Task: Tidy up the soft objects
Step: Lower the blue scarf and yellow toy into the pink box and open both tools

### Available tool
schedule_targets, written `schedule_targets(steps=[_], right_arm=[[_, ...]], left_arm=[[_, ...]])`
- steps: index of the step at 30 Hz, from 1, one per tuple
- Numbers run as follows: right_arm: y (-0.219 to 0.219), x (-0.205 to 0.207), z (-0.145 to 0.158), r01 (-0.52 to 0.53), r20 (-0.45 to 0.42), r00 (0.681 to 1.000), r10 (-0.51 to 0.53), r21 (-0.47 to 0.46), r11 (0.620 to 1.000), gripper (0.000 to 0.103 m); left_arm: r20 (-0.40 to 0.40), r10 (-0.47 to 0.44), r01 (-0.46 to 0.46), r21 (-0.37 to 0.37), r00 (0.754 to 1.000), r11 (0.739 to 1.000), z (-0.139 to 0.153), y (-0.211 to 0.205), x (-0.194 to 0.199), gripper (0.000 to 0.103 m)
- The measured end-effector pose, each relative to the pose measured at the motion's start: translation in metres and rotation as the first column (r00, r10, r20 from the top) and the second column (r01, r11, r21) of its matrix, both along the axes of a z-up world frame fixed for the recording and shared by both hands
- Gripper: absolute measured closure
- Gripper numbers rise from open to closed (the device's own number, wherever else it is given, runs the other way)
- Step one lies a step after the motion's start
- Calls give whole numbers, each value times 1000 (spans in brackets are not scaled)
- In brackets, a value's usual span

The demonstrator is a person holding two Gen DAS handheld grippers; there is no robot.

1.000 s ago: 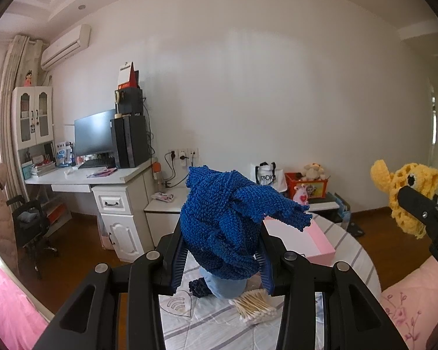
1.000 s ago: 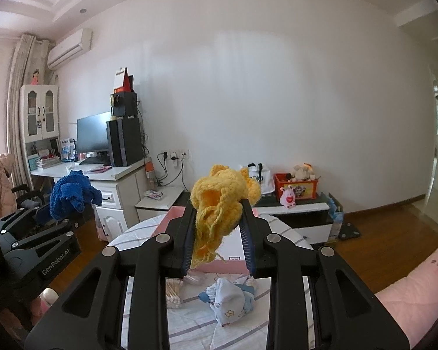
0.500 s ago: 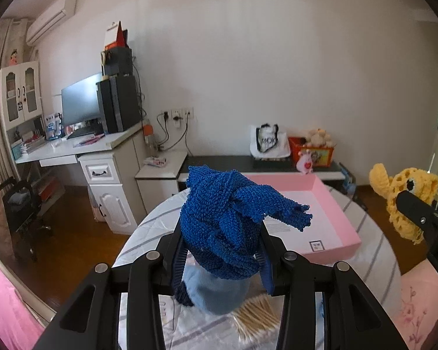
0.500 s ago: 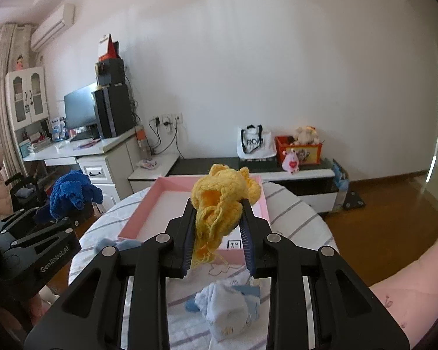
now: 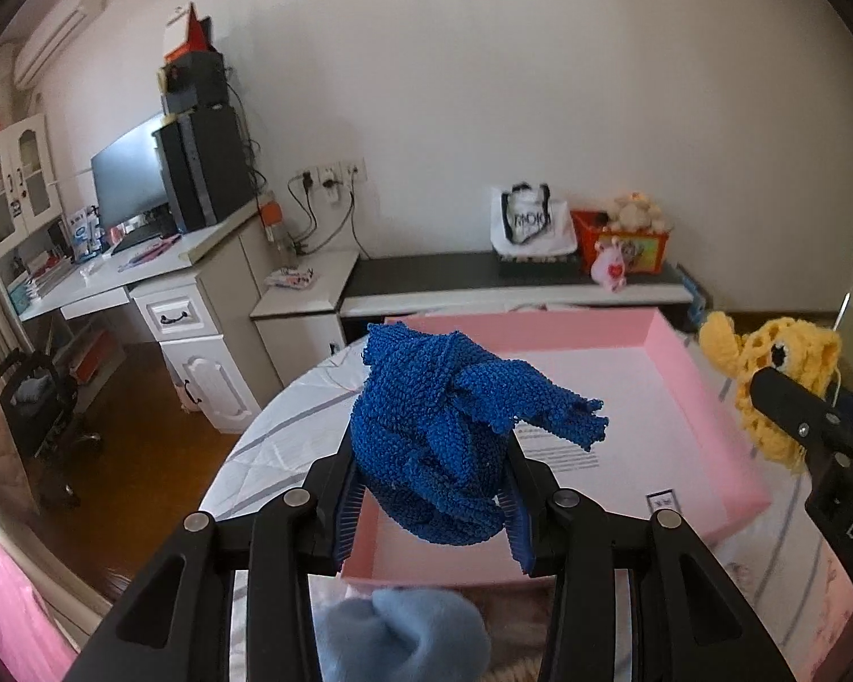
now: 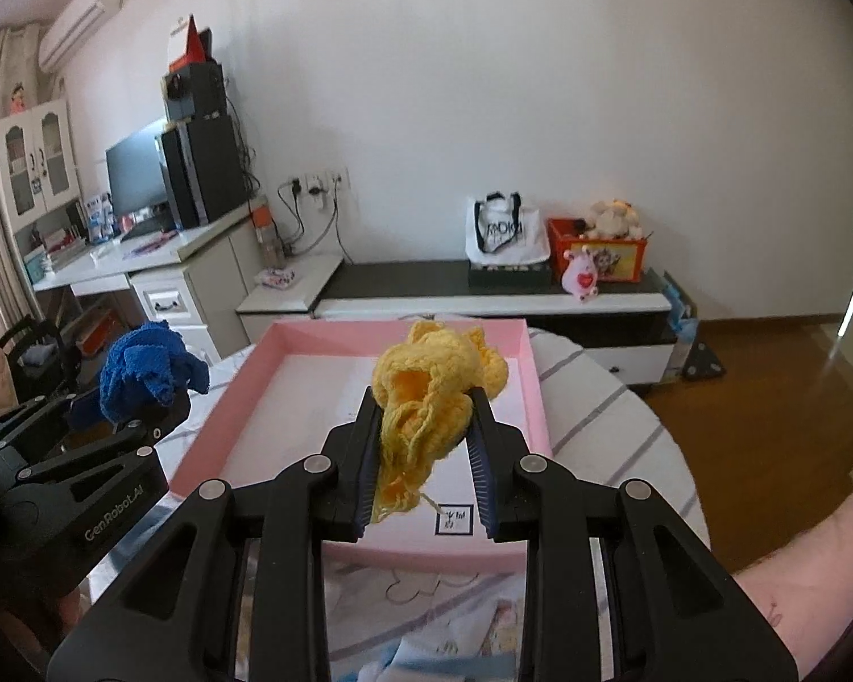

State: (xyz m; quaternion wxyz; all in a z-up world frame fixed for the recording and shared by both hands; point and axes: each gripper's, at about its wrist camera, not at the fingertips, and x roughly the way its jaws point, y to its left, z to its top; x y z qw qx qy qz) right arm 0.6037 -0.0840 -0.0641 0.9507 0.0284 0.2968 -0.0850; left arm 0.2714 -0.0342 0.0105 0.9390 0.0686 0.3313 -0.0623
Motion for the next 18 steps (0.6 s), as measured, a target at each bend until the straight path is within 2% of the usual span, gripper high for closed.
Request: schedule_targets(steps=[5, 7, 8, 11, 12, 13, 14, 16, 18], right_arm=[[-13, 32, -16, 11, -59, 998, -10, 7, 1000, 77], [-18, 41, -22, 15, -78, 997, -15, 8, 1000, 77], [-18, 45, -24, 16, -87, 996, -15, 7, 1000, 74], [-23, 54, -33, 9, -110, 994, -6, 28, 1000, 67], [-26, 57, -35, 6, -114, 993, 0, 53, 999, 65], [-28, 57, -36, 5, -116, 993, 3, 68, 998, 58], [-31, 58, -36, 4, -117, 993, 6, 86, 996, 47], [-35, 56, -36, 15, -106, 994, -5, 97, 995, 34], [-38, 54, -34, 43, -94, 995, -36, 75, 996, 26]], left_arm=[[-60, -21, 22, 30, 998, 999, -9, -26, 68, 63], [-77, -23, 25, 37, 997, 999, -13, -31, 89, 60], [-81, -19, 22, 45, 997, 999, -15, -36, 101, 58], [-93, -10, 17, 75, 996, 997, -24, -45, 125, 46], [-98, -10, 17, 72, 995, 997, -27, -46, 129, 33], [-101, -7, 13, 58, 995, 998, -29, -47, 136, 23], [-96, -4, 9, 50, 995, 999, -30, -45, 138, 21], [-87, 14, -10, 36, 996, 999, -31, -41, 139, 14], [-81, 32, -31, 15, 996, 999, -32, -33, 137, 8]])
